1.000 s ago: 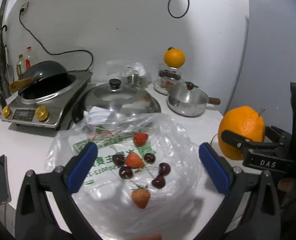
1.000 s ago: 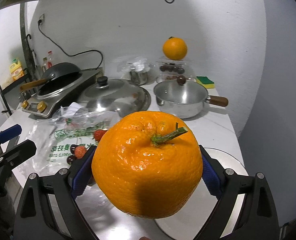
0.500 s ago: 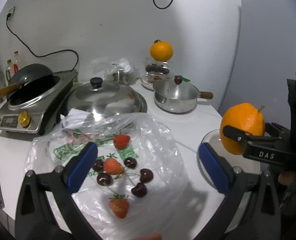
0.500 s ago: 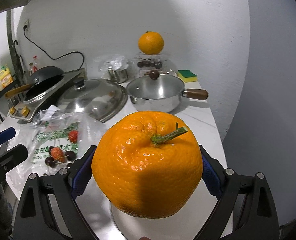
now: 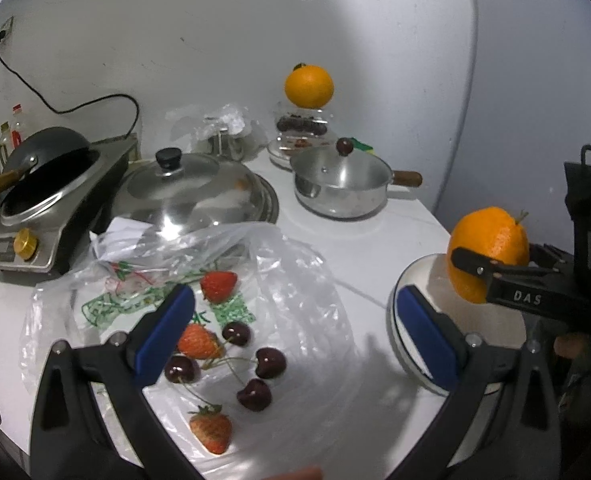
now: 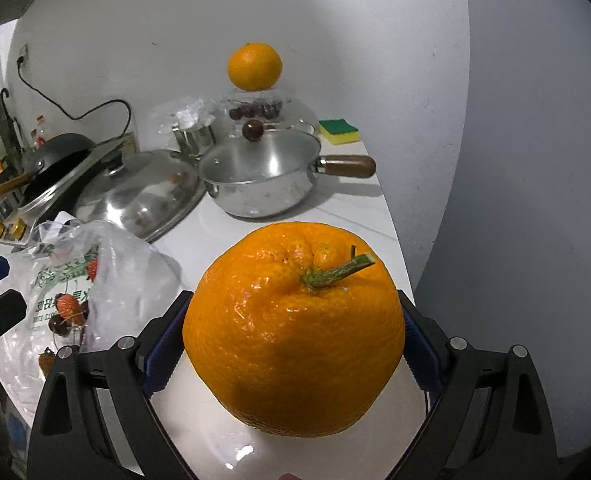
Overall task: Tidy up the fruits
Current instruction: 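Carry the orange with the right gripper over to the white plate, then lower the orange onto the white plate and open the right gripper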
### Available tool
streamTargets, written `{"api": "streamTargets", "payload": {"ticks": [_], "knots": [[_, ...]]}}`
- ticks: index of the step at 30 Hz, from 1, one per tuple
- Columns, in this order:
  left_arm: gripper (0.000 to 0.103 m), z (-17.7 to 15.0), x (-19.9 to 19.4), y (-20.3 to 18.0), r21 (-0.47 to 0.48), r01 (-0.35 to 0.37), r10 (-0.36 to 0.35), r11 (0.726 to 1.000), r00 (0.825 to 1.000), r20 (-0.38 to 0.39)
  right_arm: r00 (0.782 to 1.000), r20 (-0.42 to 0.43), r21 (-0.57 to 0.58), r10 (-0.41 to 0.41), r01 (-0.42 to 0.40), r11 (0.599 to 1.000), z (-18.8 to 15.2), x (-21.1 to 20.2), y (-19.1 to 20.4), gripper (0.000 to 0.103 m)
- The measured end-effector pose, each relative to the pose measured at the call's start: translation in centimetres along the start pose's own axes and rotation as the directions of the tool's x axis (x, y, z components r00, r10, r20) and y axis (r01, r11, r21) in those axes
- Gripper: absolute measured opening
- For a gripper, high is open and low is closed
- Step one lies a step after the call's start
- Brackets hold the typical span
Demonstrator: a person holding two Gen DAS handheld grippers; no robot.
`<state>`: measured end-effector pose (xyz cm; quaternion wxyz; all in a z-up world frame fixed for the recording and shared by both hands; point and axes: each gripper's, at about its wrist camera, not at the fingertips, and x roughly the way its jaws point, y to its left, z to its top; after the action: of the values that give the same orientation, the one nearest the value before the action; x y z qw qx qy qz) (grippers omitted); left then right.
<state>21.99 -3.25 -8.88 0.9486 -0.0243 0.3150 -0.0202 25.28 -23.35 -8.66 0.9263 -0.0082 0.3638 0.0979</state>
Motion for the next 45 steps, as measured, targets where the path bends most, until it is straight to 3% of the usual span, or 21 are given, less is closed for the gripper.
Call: {"api": "streamTargets", "payload": {"ticks": [26, 45], "knots": [[0.102, -0.2, 1.8, -0.1, 0.003, 0.009, -0.009, 1.000, 0.999, -0.031, 0.994, -0.098, 0.021, -0.045, 0.047, 0.999, -0.9, 3.3, -0.6, 0.095], [0.102, -0.5, -0.4, 1.0, -0.016, 0.004, -0.005, 1.000, 1.000, -0.008, 0.986, -0.133, -0.018, -0.103, 0.101, 0.995, -1.1, 3.5, 0.2, 0.096]]}}
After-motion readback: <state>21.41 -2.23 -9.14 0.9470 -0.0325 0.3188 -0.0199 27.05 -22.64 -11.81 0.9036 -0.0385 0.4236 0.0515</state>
